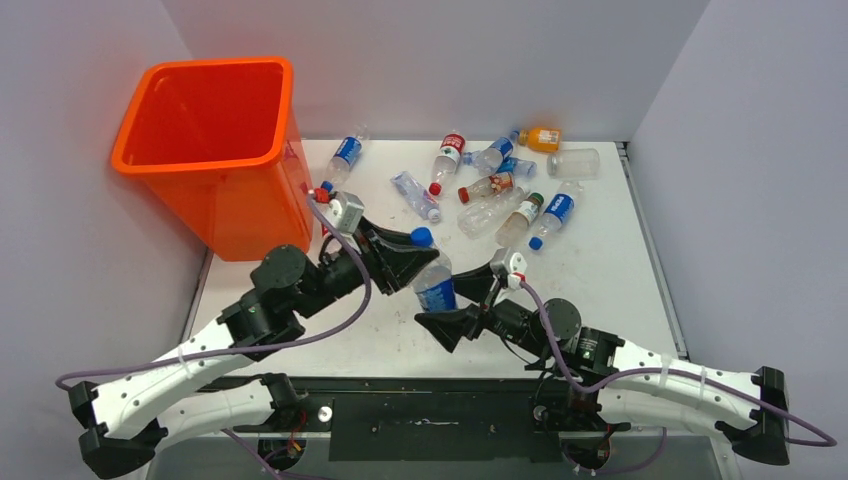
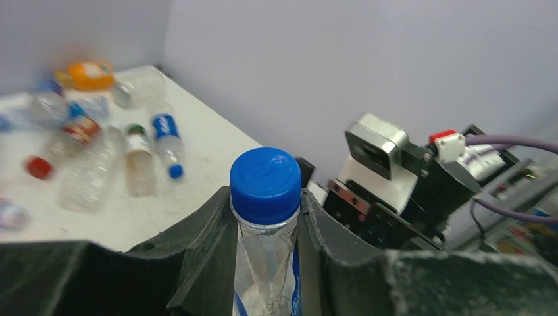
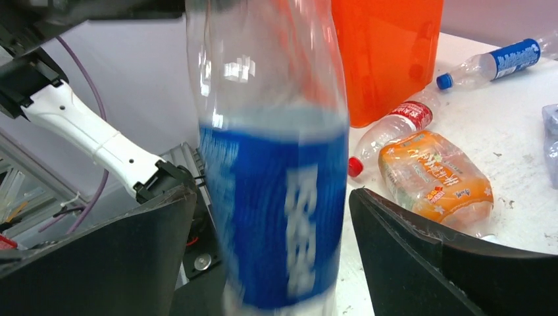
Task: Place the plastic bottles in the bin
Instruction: Pick up the plastic bottle at the center of the board, then place the plastic bottle in the trash bin.
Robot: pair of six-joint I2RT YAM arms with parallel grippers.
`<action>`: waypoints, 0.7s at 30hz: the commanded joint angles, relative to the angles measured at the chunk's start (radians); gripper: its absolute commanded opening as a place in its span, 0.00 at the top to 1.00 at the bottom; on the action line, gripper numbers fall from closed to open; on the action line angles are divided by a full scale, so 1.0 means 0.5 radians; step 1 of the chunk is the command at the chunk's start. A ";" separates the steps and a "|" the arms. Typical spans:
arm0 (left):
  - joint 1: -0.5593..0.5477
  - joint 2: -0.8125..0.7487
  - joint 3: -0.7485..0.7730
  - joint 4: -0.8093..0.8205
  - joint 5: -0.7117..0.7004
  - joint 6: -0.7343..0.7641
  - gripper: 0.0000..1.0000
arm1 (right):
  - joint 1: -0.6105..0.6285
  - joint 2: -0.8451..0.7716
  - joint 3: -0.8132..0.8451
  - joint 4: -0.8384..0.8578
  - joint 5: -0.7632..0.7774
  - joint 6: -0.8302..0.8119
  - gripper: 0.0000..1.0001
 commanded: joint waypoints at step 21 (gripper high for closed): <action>1.469 0.855 1.740 0.243 -1.400 1.335 1.00 | 0.011 -0.260 0.109 -0.426 0.403 0.036 0.10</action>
